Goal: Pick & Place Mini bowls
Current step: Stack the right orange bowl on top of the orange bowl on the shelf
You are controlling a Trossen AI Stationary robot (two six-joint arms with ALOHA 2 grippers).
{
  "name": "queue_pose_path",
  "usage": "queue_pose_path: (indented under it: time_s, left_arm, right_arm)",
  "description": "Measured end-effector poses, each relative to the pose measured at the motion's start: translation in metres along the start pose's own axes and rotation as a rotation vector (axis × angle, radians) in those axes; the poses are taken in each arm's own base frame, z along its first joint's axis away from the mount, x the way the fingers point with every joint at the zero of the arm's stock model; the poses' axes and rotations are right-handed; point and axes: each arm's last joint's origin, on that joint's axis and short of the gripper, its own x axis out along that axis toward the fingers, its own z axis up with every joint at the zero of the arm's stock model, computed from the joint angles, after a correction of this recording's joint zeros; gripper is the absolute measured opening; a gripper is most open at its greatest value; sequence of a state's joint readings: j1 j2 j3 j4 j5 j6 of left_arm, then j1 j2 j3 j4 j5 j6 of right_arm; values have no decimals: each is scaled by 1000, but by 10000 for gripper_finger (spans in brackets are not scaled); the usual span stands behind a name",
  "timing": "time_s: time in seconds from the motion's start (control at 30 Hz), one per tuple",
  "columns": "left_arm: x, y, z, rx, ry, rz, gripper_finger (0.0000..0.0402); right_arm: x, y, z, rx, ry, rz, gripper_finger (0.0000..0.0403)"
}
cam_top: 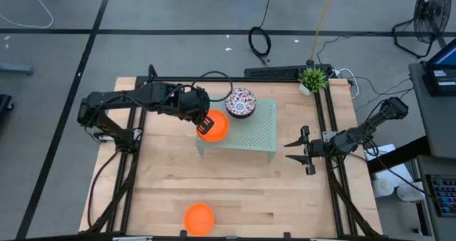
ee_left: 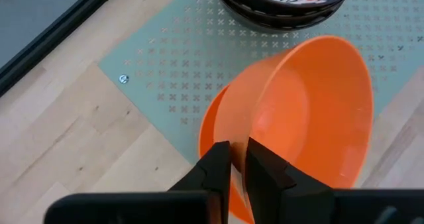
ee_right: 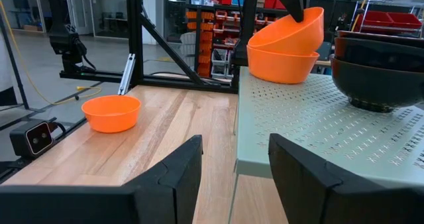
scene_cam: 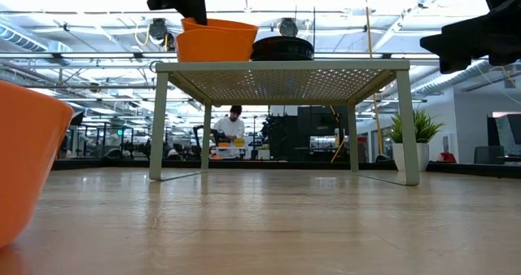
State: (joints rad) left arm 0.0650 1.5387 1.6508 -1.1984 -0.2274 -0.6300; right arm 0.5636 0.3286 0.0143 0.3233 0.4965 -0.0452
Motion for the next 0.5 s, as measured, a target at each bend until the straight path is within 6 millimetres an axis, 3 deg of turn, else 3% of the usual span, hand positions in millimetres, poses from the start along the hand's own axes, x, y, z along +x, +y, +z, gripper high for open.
queue_pose_path:
  time_s: [0.5]
  left_arm:
    - [0,-3,-2,65,32,-47,43]
  right_arm:
    - [0,0,0,0,0,0,161]
